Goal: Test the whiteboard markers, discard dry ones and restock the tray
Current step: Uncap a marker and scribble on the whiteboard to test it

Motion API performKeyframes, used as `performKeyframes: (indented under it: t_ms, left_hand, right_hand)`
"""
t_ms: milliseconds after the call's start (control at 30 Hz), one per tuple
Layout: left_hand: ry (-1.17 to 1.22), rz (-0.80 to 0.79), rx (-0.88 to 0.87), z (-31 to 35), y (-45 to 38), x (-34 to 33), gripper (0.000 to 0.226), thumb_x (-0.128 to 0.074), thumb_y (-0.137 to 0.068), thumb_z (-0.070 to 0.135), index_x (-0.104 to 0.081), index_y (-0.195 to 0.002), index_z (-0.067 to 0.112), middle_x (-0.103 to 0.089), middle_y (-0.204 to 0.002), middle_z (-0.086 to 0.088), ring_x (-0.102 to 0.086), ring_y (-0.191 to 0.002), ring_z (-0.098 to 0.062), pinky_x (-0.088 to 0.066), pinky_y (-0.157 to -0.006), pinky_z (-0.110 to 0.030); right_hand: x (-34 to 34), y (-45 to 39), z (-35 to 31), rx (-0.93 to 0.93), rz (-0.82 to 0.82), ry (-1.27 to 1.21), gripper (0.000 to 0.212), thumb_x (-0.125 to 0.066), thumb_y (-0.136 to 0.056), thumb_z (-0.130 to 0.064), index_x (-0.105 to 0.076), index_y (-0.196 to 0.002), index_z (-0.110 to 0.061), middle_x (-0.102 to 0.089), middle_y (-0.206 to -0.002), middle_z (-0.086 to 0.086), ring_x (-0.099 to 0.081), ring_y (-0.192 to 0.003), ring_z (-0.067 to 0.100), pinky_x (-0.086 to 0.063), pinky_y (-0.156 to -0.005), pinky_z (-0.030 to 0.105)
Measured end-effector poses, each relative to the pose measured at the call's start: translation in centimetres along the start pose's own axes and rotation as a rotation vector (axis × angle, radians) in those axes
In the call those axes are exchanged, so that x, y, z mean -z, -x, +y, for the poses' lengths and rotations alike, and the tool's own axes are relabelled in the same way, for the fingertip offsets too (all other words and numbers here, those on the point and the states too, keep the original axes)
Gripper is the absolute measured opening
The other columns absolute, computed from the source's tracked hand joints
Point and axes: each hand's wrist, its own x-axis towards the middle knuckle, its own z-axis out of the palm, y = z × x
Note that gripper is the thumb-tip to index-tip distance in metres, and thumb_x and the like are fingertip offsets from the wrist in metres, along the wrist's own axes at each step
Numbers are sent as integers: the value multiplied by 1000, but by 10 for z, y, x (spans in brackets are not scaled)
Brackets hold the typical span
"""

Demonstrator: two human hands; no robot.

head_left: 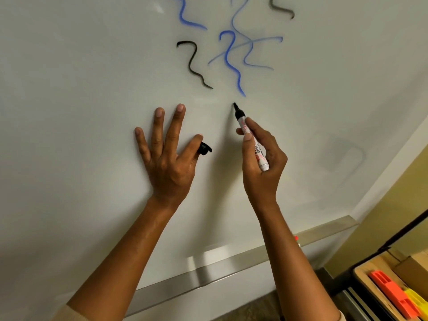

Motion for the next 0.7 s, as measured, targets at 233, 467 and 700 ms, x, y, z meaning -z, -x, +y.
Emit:
performKeyframes:
  t_ms: [233, 467, 700]
  left_hand:
    - [350, -225, 132, 18, 23, 21, 15, -62, -96, 24, -72, -92, 14, -38, -150, -20, -23, -146, -39, -8, -118, -61]
    - [657, -467, 240, 46, 94, 38, 10, -63, -93, 12, -70, -97, 5, -53, -136, -14, -41, -136, -29, -38, -110, -45]
    - [764, -683, 378, 56, 142, 42, 15, -62, -94, 17, -67, -107, 11, -63, -111, 4, -58, -107, -12, -50, -91, -32]
  right_hand:
    - [46, 15, 3, -285, 31, -157, 21, -58, -99, -9, -72, -115, -5, -75, -103, 11, -72, -95, 25, -55, -84, 33]
    - [83, 69, 14, -429, -191, -326, 44, -35, -101, -22, -78, -96, -14, -72, -78, 16, -67, -84, 35, -47, -95, 52]
    - [112, 104, 27, -502, -323, -168, 50, -32, -104, -25, -77, -86, -13, -72, -73, 15, -69, -89, 31, -49, -95, 45]
